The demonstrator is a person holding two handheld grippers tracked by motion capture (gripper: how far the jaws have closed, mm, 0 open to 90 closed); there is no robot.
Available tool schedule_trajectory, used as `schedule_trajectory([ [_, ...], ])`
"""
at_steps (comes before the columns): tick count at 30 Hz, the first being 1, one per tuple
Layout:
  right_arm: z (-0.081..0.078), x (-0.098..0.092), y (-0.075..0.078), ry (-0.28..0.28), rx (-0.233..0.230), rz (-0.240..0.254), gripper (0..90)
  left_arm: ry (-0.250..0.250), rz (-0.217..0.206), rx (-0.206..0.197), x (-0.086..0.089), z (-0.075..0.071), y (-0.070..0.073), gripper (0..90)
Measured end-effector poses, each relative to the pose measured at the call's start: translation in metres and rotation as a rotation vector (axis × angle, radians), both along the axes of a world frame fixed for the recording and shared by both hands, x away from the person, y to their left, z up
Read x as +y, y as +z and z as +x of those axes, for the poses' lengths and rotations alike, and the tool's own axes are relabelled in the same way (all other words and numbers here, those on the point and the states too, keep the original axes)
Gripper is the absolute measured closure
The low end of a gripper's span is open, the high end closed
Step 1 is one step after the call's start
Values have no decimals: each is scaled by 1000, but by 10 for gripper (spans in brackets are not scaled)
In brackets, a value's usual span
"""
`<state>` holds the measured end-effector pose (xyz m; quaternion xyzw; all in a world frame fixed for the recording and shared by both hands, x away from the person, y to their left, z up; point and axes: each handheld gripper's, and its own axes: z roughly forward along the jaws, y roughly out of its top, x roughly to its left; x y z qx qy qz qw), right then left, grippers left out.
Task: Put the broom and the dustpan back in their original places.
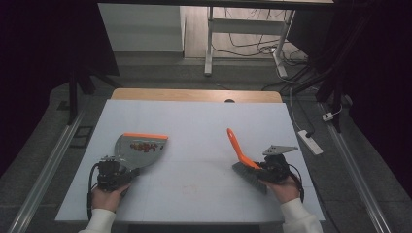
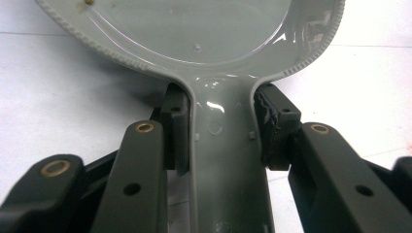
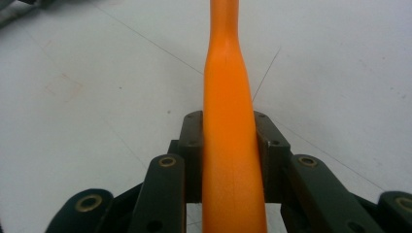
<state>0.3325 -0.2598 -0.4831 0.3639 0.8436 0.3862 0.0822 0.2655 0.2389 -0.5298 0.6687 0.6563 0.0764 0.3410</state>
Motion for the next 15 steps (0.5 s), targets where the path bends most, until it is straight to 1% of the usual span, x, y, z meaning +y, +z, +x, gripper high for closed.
schedule_trajectory([
  [2, 2, -2, -1, -8, -3, -3, 701, -1, 3, -1, -1, 0, 0, 619],
  [7, 7, -7, -3, -23, 0, 9, 699, -7, 2, 6, -3, 1, -2, 619],
  [12, 14, -11, -5, -39, 3, -1, 687, -9, 5, 7, -3, 1, -2, 618],
  [15, 20, -15, -8, -57, 13, -15, 649, -10, 6, 7, -4, 1, -2, 618],
])
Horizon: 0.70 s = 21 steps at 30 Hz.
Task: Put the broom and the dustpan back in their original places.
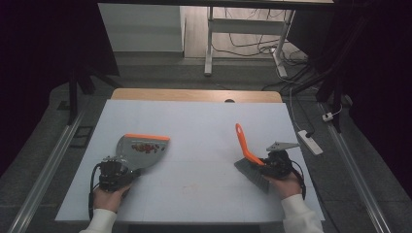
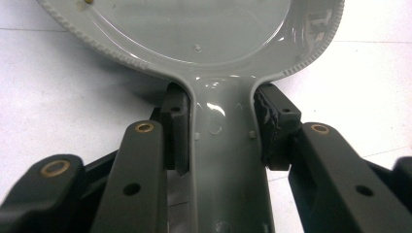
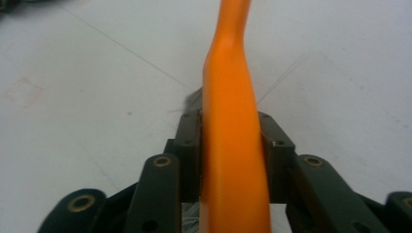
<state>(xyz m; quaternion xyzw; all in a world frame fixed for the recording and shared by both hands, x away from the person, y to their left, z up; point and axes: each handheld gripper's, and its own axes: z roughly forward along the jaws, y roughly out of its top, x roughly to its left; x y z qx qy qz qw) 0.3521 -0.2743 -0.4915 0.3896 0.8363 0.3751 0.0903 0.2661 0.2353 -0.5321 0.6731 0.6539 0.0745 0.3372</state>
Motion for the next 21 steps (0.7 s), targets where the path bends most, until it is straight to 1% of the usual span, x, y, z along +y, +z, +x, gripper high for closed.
schedule_trajectory([
  [5, 7, -4, -4, -13, 22, 4, 611, -5, 2, 1, -1, 0, 0, 618],
  [9, 12, -4, -8, -19, 31, -20, 559, -12, 5, 0, -1, 0, 0, 614],
  [12, 14, -4, -10, -25, 17, -40, 517, -15, 0, 1, -1, 0, 0, 610],
  [13, 15, -4, -10, -31, 19, -45, 504, -16, -1, 1, -1, 0, 0, 610],
  [16, 18, -6, -12, -43, 29, -43, 487, -19, -3, 2, 0, 0, 1, 598],
  [18, 20, -6, -13, -51, 38, -49, 470, -18, 7, -3, -1, -1, 2, 552],
  [21, 21, -6, -14, -54, 33, -61, 450, -17, 31, -9, -2, -1, 3, 426],
])
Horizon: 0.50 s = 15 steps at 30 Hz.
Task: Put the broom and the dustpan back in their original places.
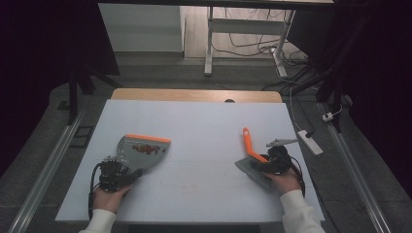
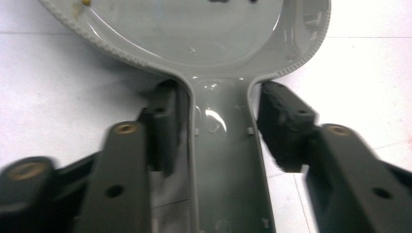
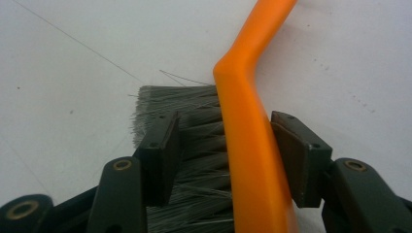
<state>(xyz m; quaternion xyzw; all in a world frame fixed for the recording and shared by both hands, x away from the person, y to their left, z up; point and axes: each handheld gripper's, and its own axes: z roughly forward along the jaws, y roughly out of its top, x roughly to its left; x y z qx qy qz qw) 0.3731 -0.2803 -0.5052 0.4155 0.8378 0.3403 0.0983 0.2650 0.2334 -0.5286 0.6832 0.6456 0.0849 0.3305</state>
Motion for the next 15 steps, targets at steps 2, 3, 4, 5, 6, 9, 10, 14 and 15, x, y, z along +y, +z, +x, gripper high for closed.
schedule_trajectory([
  [2, 1, 0, 0, -8, -1, -9, 434, 1, 12, -9, 0, -2, 2, 342],
  [3, 1, 0, -1, -15, -2, -13, 427, 4, 26, -18, 0, -4, 4, 321],
  [4, 1, 0, -1, -22, -11, -23, 427, 5, 32, -25, 0, -6, 6, 300],
  [5, 0, 0, 0, -29, -32, -33, 424, 4, 39, -36, 1, -7, 8, 282],
  [6, -1, -1, 1, -37, -35, -30, 424, 7, 49, -47, 1, -9, 10, 276],
  [9, -2, -1, 4, -35, -52, -17, 426, -7, 77, -73, 4, -12, 18, 263],
  [10, -3, -1, 4, -33, -65, -19, 425, -12, 87, -83, 5, -13, 21, 263],
  [14, -7, -3, 9, -40, -77, 3, 425, -73, 81, -120, 7, -14, 29, 279],
  [15, -8, -4, 10, -39, -82, 6, 426, -97, 74, -127, 7, -13, 30, 282],
])
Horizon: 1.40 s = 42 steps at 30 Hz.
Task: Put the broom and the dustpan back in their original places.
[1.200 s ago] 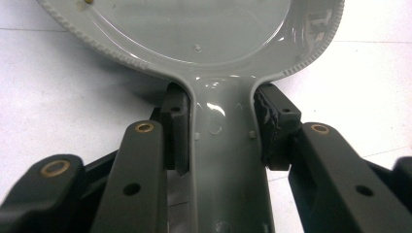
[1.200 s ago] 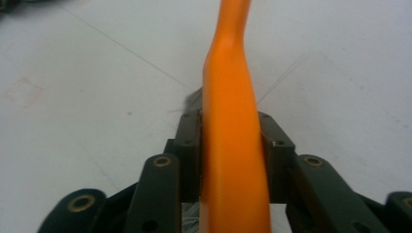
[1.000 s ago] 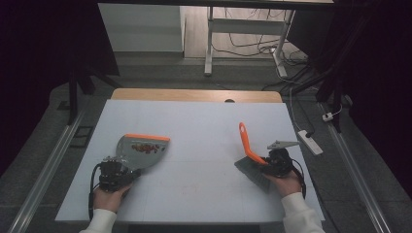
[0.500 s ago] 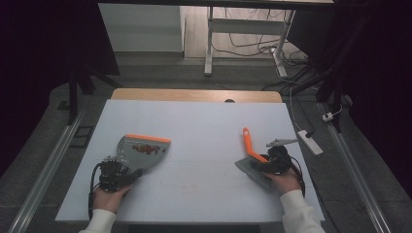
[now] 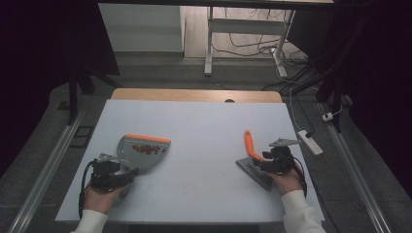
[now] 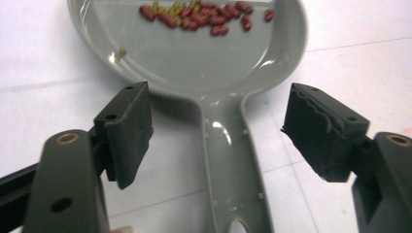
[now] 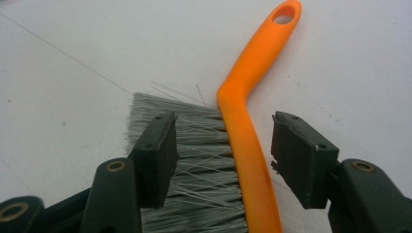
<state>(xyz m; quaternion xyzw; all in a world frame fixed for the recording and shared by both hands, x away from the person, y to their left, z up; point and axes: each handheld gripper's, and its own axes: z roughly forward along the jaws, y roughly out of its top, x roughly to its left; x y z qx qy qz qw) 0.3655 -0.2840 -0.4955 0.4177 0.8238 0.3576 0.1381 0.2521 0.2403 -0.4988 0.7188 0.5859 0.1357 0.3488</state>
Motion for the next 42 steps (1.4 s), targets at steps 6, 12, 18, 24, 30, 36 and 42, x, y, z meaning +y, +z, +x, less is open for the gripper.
schedule_trajectory([
  [6, -7, -2, 6, 24, -39, 14, 435, -126, -22, -24, -7, 12, 2, 292],
  [12, -15, 3, 12, 79, -74, 24, 446, -244, -44, -27, -14, 28, 5, 295],
  [18, -24, 14, 15, 134, -85, 49, 447, -319, -40, -30, -17, 33, 2, 296],
  [24, -40, 21, 17, 182, -121, 45, 447, -372, -56, -37, -19, 26, 1, 298],
  [30, -46, 19, 16, 199, -137, 52, 447, -377, -49, -44, -21, 22, 1, 299],
  [36, -46, 17, 15, 207, -140, 57, 446, -373, -42, -37, -22, 23, 0, 299],
  [42, -46, 16, 15, 205, -146, 59, 446, -376, -42, -35, -21, 23, 0, 299],
])
